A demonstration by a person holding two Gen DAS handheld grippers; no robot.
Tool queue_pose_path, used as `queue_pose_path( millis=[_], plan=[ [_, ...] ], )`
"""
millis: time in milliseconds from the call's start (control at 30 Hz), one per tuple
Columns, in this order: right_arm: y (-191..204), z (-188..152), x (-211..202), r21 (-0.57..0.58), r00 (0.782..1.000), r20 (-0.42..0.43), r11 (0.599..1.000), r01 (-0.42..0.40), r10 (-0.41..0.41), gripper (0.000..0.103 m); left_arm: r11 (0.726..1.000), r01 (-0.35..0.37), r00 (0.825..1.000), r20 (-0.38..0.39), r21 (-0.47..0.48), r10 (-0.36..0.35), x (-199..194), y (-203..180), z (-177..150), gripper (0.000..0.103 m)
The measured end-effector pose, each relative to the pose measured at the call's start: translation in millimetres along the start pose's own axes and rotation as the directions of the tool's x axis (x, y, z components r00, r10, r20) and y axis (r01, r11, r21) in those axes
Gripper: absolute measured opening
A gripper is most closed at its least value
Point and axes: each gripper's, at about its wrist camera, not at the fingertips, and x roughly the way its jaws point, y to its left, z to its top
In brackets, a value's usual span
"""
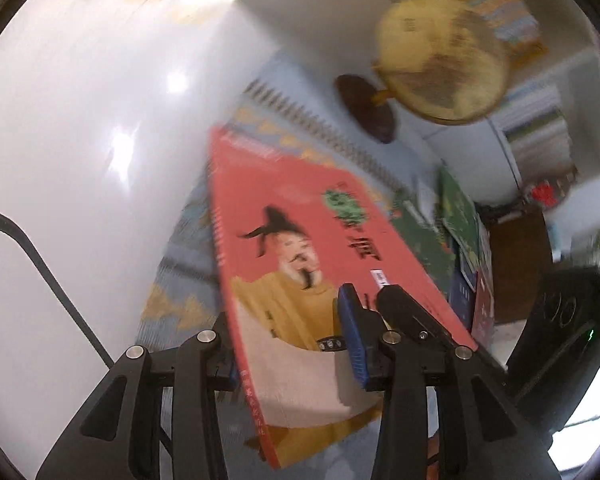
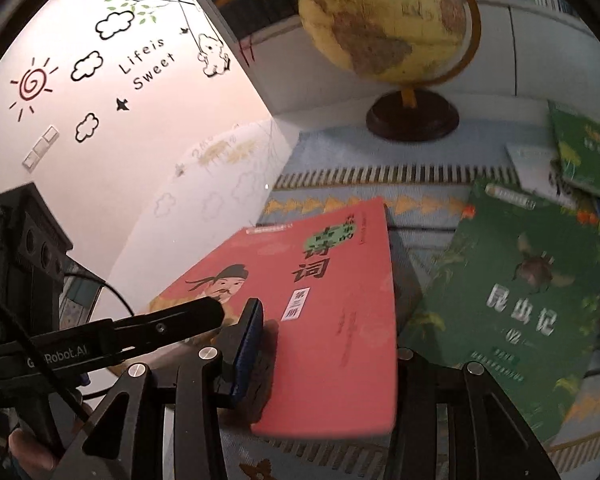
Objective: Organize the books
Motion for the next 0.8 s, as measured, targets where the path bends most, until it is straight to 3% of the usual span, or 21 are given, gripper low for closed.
queue_pose_path(
  millis=[100,333,467,567,800],
  plan=[
    [1,-14,9,-0.002,0.999,-0.044,1.000,0.006,-0.006,0.043,0.994,-0.002,1.000,-0.019,-0.107,0.000,0,27,-12,0.037],
    [-6,-38,20,0.024,0.986,-0.166,1.000,0.008,-0.004,0.045,0.985,-0.049,0.998,0.035,-0.165,0.055,-23,47,-39,0.038],
    [-12,-54,11,0.021,0.979,-0.201,1.000,-0.014,0.018,0.046,0.988,-0.108,0.992,0.057,-0.109,0.115,-32,37,-48,0.038],
    [-13,-76,-7,-0.046,0.978,-0.210,0.999,-0.006,-0.004,0.046,0.993,-0.100,0.994,0.045,-0.055,0.103,-29,19,-53,0.039],
    [-61,-127,-78,-0.138,0.966,-0.135,0.970,0.202,-0.221,0.050,0.989,-0.110,0.994,0.012,0.101,0.110,-9,-35,-75,0.039]
  ],
)
